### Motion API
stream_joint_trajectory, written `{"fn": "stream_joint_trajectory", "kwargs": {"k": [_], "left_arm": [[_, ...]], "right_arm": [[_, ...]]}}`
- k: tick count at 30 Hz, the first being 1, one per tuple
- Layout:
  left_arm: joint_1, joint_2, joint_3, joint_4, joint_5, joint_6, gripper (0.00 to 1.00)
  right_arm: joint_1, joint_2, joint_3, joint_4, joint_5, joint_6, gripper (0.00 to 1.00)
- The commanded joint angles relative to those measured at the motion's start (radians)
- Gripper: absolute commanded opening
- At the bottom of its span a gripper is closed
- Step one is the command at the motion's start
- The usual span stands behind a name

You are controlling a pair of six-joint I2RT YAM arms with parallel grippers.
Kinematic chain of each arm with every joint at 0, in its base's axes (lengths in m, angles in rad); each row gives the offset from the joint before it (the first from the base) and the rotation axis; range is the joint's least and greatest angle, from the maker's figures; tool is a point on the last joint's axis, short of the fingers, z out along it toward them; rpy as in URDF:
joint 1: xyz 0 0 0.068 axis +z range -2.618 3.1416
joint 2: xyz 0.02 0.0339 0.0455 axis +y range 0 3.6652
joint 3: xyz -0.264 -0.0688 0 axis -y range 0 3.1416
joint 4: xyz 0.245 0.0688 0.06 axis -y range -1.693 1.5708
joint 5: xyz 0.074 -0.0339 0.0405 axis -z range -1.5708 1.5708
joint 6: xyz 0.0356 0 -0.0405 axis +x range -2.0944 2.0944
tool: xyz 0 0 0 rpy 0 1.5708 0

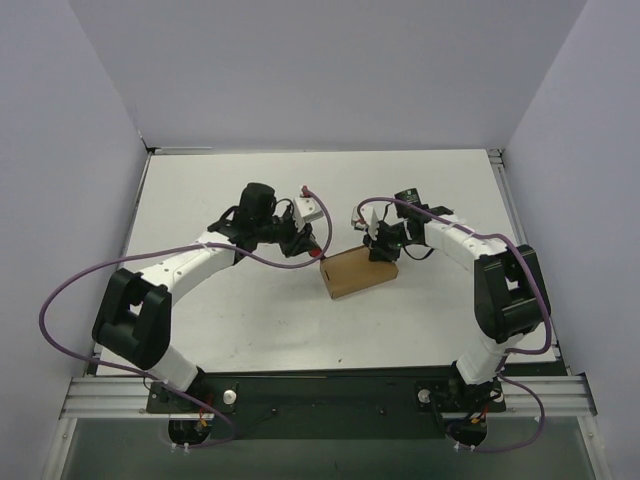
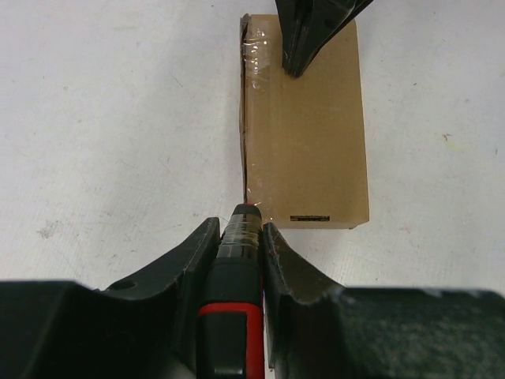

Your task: Unpack the express box

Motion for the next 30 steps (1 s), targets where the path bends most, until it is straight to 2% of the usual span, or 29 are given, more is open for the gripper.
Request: {"fn": "stream_joint_trajectory", "kwargs": {"k": [1, 10, 22, 26, 28, 30], "left_arm": [[0.022, -0.075, -0.021, -0.067, -0.029, 0.020, 0.00], [0.027, -0.084, -0.027, -0.090, -0.057, 0.015, 0.00], [0.036, -0.089, -0.019, -0.064, -0.019, -0.054, 0.00], [0.035, -0.078, 0.034, 0.036, 0.082, -0.182, 0.00], [0.026, -0.048, 0.109, 0.062, 0.124, -0.274, 0.00], [0.022, -0.023, 0.163, 0.093, 0.132, -0.339, 0.00]], "right_arm": [[0.004, 0.059, -0.010, -0.058, 0.081, -0.019, 0.00], [0.007, 0.072, -0.004, -0.060, 0.106, -0.017, 0.00], [0.007, 0.055, -0.003, -0.072, 0.097, -0.017, 0.00], [0.007, 0.003, 0.086, -0.115, -0.015, 0.062, 0.00], [0.006, -0.034, 0.123, -0.132, -0.049, 0.091, 0.00], [0.006, -0.058, 0.166, -0.132, -0.072, 0.148, 0.05]]}}
